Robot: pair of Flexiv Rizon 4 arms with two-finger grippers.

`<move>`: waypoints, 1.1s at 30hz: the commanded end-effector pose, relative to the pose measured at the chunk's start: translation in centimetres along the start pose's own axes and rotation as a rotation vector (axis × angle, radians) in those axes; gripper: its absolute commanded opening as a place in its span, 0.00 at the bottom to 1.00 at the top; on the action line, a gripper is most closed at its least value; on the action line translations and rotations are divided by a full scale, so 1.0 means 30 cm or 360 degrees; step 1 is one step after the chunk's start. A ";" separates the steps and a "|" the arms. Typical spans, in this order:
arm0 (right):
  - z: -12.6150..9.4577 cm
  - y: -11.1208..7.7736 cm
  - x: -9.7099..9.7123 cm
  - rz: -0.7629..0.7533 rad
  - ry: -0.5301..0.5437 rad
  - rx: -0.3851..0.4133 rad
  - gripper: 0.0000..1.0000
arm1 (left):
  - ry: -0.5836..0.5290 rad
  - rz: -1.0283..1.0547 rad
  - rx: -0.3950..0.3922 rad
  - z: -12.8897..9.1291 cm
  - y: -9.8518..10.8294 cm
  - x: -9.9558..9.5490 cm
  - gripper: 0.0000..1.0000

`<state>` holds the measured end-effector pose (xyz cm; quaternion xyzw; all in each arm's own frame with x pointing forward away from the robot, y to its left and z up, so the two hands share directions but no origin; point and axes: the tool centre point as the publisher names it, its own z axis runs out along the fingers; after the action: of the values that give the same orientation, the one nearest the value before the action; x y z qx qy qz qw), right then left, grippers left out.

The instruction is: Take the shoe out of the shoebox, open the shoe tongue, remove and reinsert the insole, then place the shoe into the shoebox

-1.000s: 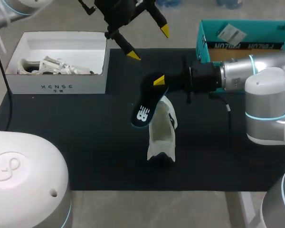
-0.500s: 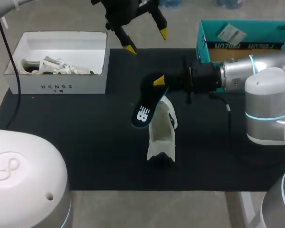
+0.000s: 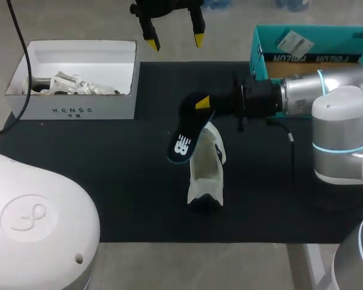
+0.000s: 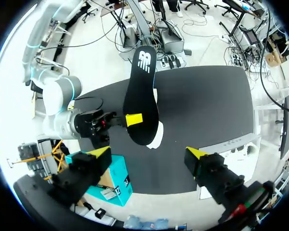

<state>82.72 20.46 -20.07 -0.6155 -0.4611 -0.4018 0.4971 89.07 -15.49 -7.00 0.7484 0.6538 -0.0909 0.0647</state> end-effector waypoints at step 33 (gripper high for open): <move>0.003 -0.002 0.001 0.0001 -0.0004 -0.0002 0.00 | -0.1432 -0.0355 0.0135 0.139 -0.206 0.146 1.00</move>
<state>82.71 20.46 -20.07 -0.6155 -0.4611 -0.4018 0.4971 84.17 -11.47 -10.96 0.6475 0.6761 -0.3139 0.1582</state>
